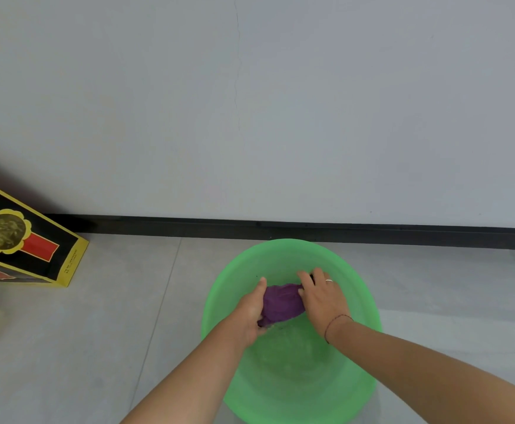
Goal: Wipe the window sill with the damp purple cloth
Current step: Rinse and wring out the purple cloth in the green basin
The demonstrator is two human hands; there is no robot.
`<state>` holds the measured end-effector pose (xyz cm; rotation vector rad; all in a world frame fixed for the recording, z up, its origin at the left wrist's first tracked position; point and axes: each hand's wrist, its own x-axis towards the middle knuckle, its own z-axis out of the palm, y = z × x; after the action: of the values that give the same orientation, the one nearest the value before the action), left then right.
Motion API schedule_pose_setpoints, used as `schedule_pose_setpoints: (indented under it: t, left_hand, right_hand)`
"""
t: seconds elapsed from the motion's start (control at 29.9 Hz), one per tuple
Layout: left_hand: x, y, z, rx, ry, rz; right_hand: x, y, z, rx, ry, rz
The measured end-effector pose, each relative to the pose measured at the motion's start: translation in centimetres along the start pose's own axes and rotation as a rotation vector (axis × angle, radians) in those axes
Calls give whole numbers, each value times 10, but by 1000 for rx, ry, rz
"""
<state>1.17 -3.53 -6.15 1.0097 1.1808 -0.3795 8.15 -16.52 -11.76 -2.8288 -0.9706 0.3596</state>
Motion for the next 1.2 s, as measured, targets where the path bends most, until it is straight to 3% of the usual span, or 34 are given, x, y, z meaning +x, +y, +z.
schedule_pose_setpoints:
  t: [0.13, 0.2, 0.3, 0.43, 0.67, 0.83, 1.0, 1.2]
  left_hand:
    - [-4, -1, -2, 13, -4, -2]
    - [-3, -1, 1, 4, -65, -32]
    - [1, -1, 1, -117, -155, -104]
    - [2, 3, -7, -244, -234, -72]
    - [-9, 8, 1, -207, -191, -33]
    - [-11, 6, 15, -166, -245, -42]
    - [-14, 9, 14, -171, -232, 1]
    - [-11, 1, 2, 4, -153, 25]
  right_hand:
    - [-11, -6, 9, 8, -246, -30]
    - [-15, -22, -1, 344, -322, 120]
    - [-21, -55, -27, 851, -198, 254]
    - [-43, -98, -61, 1152, 46, 169]
    - [-48, -82, -53, 838, 227, -99]
    - [-24, -41, -39, 661, 262, -59]
    - [-14, -4, -21, 473, 137, -20]
    - [-15, 8, -10, 226, -189, 93]
